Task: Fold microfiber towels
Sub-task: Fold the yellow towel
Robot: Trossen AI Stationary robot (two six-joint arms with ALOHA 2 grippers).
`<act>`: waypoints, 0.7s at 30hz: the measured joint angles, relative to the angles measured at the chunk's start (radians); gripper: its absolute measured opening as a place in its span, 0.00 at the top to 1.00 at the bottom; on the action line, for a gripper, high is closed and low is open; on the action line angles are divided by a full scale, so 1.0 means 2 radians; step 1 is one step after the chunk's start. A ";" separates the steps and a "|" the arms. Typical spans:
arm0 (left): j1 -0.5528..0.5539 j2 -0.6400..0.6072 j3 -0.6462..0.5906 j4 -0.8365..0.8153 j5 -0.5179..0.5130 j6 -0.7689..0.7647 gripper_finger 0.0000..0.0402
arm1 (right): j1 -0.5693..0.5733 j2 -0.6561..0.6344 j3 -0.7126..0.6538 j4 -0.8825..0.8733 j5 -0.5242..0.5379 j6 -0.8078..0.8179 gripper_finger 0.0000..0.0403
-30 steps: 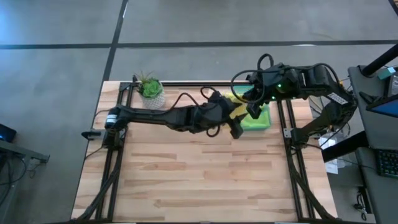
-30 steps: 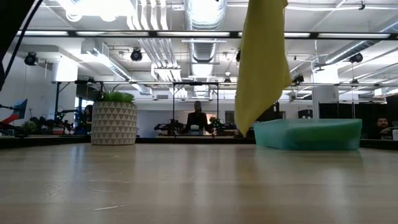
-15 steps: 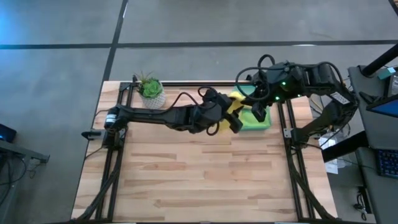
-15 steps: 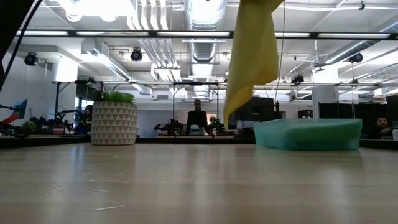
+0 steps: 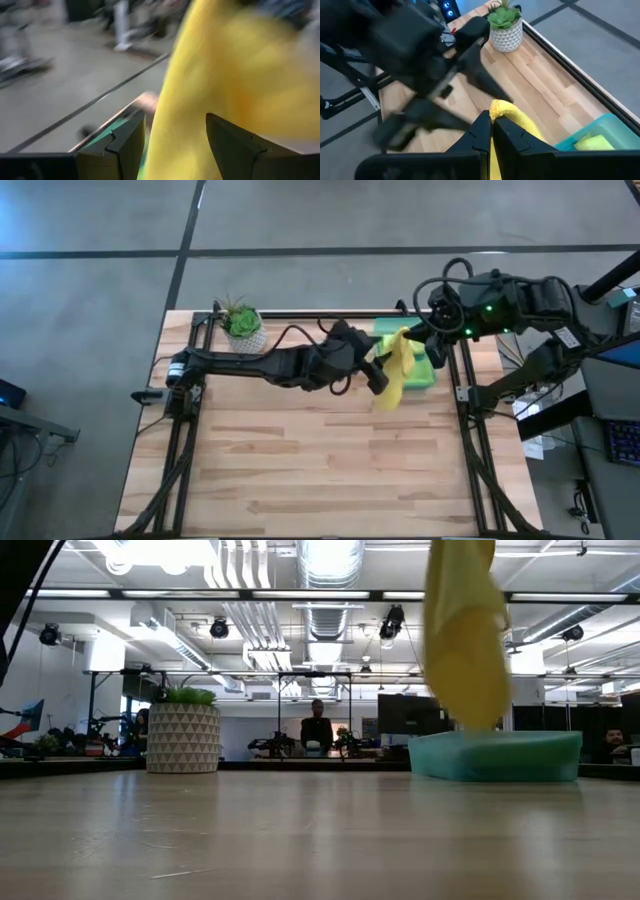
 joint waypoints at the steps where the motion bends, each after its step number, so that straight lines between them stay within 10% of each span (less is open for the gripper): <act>1: -0.001 -0.001 0.000 0.025 0.021 0.010 0.52 | 0.000 0.001 0.000 0.000 0.000 0.000 0.98; 9: -0.003 -0.002 -0.004 0.070 0.067 0.024 0.52 | 0.000 0.017 -0.001 -0.003 -0.001 0.006 0.98; 21: -0.001 0.004 -0.005 -0.046 -0.067 -0.017 0.52 | 0.000 0.001 -0.001 -0.004 -0.018 0.013 0.98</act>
